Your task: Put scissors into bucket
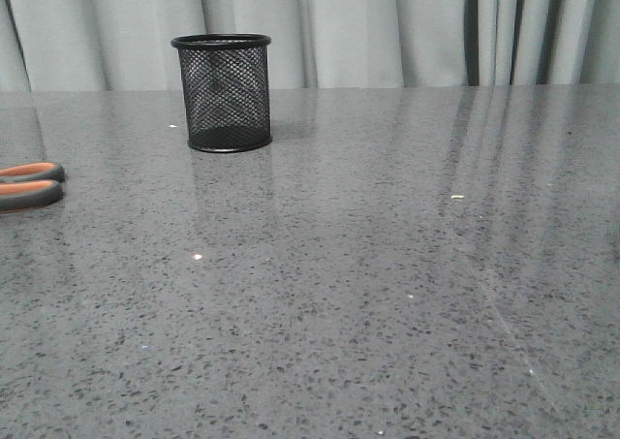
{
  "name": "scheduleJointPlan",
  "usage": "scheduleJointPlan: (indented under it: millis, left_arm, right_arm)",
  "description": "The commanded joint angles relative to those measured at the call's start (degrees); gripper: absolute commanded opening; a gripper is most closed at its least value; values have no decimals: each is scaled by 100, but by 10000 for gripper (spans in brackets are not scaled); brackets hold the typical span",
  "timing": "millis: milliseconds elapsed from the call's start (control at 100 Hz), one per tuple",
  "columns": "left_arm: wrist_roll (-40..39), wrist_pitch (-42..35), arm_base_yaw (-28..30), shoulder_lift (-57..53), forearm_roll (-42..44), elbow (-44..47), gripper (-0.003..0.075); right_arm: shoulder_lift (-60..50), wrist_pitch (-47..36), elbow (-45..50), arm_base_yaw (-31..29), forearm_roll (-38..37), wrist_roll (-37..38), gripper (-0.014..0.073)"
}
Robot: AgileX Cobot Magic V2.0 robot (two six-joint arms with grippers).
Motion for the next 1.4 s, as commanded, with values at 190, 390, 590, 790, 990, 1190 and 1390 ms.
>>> scheduleJointPlan:
  millis: [190, 390, 590, 790, 990, 1190, 1390]
  left_arm:
    - [717, 191, 6, 442, -436, -314, 128]
    - [910, 190, 6, 442, -568, -314, 479]
    - [1447, 378, 6, 572, -568, -336, 438]
    - [2180, 916, 6, 1205, -568, -350, 430]
    - [2845, 1034, 6, 1883, -547, -416, 430]
    - [3325, 1242, 6, 2461, -420, -1025, 430]
    - [4593, 1258, 6, 2625, -304, -1565, 430]
  right_arm:
    - [536, -1, -394, 55, 448, -485, 271]
    - [574, -108, -394, 55, 507, -494, 474]
    - [574, -119, -394, 55, 507, -537, 466]
    - [574, -183, -394, 55, 517, -541, 466]
    - [574, -183, -394, 55, 517, -550, 466]
    - [574, -183, -394, 234, 517, -613, 466]
    - [574, -183, -394, 454, 517, -663, 466]
